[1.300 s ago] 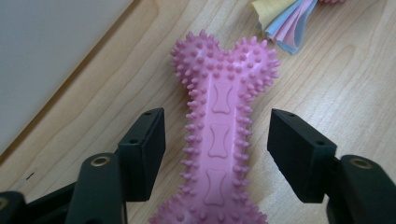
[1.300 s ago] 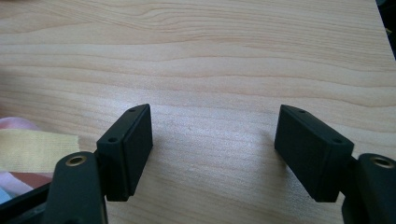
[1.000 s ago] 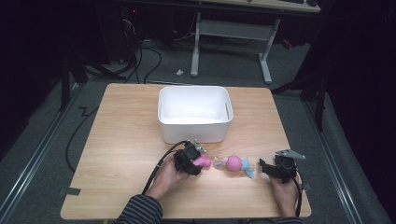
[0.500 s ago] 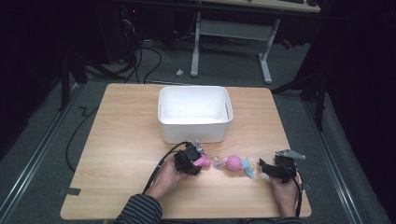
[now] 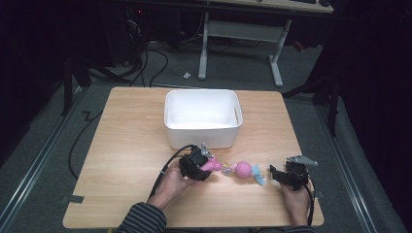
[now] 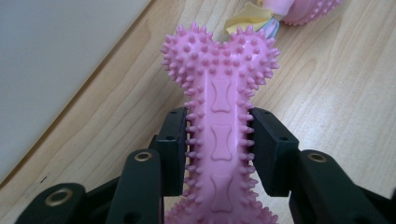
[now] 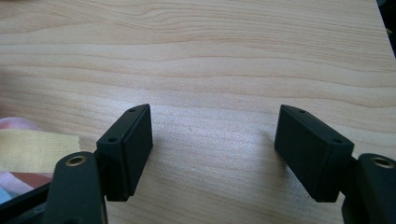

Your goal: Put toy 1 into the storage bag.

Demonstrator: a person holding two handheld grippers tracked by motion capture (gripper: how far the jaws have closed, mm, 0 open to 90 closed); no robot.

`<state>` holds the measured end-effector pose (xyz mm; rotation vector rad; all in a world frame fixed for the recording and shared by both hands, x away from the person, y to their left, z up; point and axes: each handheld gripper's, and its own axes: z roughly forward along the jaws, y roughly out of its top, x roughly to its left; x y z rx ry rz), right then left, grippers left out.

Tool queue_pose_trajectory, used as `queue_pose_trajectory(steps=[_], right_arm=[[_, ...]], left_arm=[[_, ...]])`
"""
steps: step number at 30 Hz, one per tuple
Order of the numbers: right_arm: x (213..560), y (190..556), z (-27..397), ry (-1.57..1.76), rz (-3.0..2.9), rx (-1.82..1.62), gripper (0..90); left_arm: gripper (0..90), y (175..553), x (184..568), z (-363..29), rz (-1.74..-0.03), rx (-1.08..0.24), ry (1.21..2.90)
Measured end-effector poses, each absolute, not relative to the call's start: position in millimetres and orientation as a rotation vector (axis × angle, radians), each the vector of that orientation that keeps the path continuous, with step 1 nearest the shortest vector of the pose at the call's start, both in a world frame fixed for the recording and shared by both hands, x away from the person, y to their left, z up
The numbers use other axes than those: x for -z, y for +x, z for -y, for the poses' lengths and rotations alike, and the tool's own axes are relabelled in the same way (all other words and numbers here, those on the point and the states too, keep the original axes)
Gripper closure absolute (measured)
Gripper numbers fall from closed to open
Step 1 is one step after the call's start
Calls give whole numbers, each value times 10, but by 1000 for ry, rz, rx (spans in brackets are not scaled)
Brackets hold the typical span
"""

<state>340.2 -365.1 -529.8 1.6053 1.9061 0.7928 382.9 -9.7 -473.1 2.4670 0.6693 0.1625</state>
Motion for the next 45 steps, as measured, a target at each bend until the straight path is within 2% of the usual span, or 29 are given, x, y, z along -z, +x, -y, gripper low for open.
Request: queue_pose_trajectory(steps=[27,45], right_arm=[[5298,3402,3650,1606,-1907,-792,281],[5298,3402,3649,1606,-1906,-793,281]], left_arm=[[593,3874,4148,-194,-692,-159,2358],[594,4102,3534,-340,-736,-212,2254]])
